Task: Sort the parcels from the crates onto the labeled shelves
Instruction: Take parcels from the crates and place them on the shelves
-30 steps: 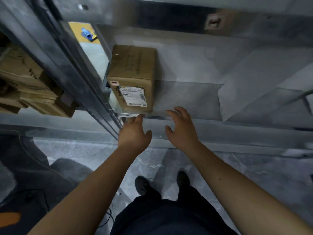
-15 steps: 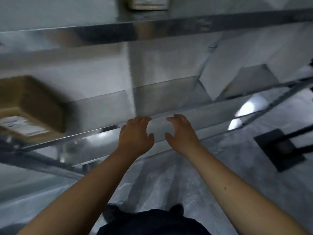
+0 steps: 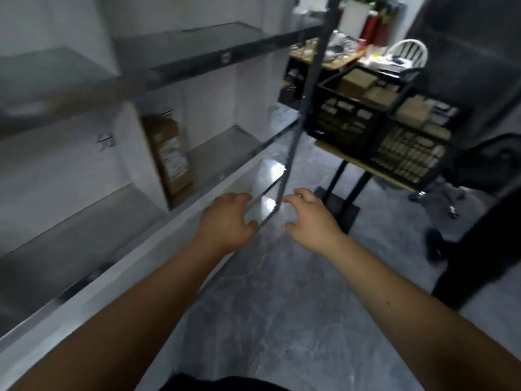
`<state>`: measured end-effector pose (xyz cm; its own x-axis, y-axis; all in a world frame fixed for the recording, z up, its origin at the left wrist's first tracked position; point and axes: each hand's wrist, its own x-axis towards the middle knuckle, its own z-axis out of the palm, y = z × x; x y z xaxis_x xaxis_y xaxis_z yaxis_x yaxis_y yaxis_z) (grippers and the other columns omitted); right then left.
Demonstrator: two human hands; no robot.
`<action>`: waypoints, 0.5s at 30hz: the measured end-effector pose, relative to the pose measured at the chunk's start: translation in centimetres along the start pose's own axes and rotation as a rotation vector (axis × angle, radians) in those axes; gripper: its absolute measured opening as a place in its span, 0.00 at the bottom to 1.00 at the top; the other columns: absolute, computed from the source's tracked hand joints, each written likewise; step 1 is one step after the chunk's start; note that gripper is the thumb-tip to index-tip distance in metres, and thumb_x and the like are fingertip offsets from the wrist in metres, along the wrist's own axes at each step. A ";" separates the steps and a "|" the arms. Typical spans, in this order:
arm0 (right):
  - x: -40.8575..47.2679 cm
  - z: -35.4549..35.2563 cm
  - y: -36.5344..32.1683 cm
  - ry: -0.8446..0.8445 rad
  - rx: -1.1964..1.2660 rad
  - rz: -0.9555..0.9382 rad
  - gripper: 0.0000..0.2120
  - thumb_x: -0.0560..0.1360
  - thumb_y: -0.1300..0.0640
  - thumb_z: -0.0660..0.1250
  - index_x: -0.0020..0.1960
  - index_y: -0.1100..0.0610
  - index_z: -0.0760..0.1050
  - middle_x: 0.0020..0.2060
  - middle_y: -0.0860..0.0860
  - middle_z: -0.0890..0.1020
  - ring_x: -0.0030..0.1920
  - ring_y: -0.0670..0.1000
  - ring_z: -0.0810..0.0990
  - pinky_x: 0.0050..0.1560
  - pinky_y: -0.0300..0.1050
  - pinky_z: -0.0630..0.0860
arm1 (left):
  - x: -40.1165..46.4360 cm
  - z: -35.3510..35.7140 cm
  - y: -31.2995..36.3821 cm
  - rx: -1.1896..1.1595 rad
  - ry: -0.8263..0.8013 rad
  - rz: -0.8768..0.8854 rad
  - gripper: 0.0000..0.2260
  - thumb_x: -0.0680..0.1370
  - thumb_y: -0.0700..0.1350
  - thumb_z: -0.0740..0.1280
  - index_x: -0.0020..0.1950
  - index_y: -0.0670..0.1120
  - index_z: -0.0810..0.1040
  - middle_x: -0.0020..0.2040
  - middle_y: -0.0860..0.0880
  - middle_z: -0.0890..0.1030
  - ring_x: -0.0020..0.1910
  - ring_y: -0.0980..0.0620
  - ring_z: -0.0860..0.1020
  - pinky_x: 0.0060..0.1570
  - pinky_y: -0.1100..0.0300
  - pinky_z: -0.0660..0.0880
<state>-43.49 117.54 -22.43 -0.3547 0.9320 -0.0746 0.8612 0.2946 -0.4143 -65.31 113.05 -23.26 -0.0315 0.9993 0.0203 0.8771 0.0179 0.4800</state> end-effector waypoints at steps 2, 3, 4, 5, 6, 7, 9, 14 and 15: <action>0.5 -2.9 3.2 0.027 -0.028 0.055 0.30 0.77 0.54 0.71 0.77 0.50 0.68 0.78 0.52 0.62 0.76 0.57 0.65 0.73 0.49 0.67 | 3.4 0.7 3.4 0.004 -0.028 0.077 0.30 0.78 0.57 0.70 0.78 0.55 0.69 0.75 0.49 0.72 0.72 0.44 0.71 0.69 0.48 0.72; 0.8 -4.3 4.6 0.039 -0.044 0.083 0.30 0.78 0.52 0.71 0.78 0.49 0.68 0.79 0.51 0.61 0.76 0.57 0.65 0.73 0.50 0.68 | 5.1 1.1 5.0 0.000 -0.046 0.108 0.30 0.78 0.57 0.71 0.78 0.55 0.69 0.75 0.48 0.72 0.72 0.43 0.72 0.69 0.48 0.72; 1.1 -5.6 6.0 0.051 -0.057 0.114 0.30 0.78 0.51 0.71 0.78 0.48 0.67 0.79 0.51 0.60 0.76 0.57 0.65 0.72 0.50 0.69 | 6.9 1.4 6.4 -0.003 -0.062 0.141 0.30 0.78 0.57 0.71 0.78 0.54 0.69 0.74 0.48 0.72 0.72 0.43 0.72 0.68 0.49 0.72; 1.5 -6.7 7.3 0.061 -0.062 0.143 0.30 0.78 0.50 0.71 0.78 0.47 0.67 0.79 0.51 0.60 0.76 0.57 0.65 0.72 0.50 0.69 | 8.6 1.9 7.8 -0.005 -0.074 0.175 0.30 0.77 0.57 0.71 0.78 0.54 0.69 0.74 0.47 0.73 0.71 0.42 0.72 0.68 0.49 0.73; 1.9 -7.8 8.6 0.069 -0.058 0.171 0.30 0.78 0.50 0.72 0.78 0.47 0.67 0.79 0.51 0.59 0.77 0.57 0.64 0.73 0.50 0.69 | 10.5 2.3 9.0 -0.009 -0.082 0.209 0.30 0.77 0.58 0.71 0.78 0.55 0.69 0.73 0.47 0.73 0.71 0.42 0.73 0.67 0.50 0.73; 2.6 -8.9 9.7 0.078 -0.044 0.195 0.30 0.78 0.50 0.72 0.78 0.47 0.67 0.80 0.51 0.59 0.77 0.57 0.63 0.73 0.51 0.69 | 12.4 2.6 10.1 -0.016 -0.090 0.237 0.30 0.77 0.58 0.71 0.78 0.55 0.69 0.73 0.47 0.74 0.71 0.43 0.73 0.66 0.50 0.73; 4.1 -11.0 11.9 0.117 -0.001 0.241 0.29 0.78 0.50 0.73 0.77 0.47 0.68 0.79 0.51 0.59 0.77 0.56 0.64 0.72 0.49 0.69 | 16.2 3.3 12.2 -0.047 -0.115 0.279 0.29 0.77 0.58 0.71 0.77 0.56 0.69 0.73 0.49 0.73 0.70 0.45 0.74 0.65 0.51 0.75; 9.3 -16.4 17.2 0.185 0.003 0.341 0.29 0.78 0.49 0.74 0.76 0.47 0.69 0.76 0.49 0.63 0.73 0.53 0.69 0.68 0.44 0.71 | 26.3 5.2 17.4 -0.101 -0.136 0.416 0.28 0.78 0.57 0.71 0.77 0.57 0.70 0.74 0.51 0.72 0.70 0.47 0.74 0.66 0.50 0.75; 10.5 -17.5 18.3 0.195 0.000 0.356 0.29 0.78 0.49 0.74 0.76 0.48 0.70 0.75 0.49 0.65 0.72 0.53 0.70 0.68 0.43 0.71 | 28.4 5.5 18.3 -0.110 -0.140 0.439 0.28 0.77 0.57 0.71 0.76 0.57 0.70 0.74 0.52 0.72 0.70 0.47 0.74 0.66 0.50 0.75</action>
<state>-25.11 136.39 -14.91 0.0413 0.9984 -0.0395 0.9176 -0.0536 -0.3938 -47.47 141.93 -18.71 0.4029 0.9063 0.1274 0.7365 -0.4037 0.5427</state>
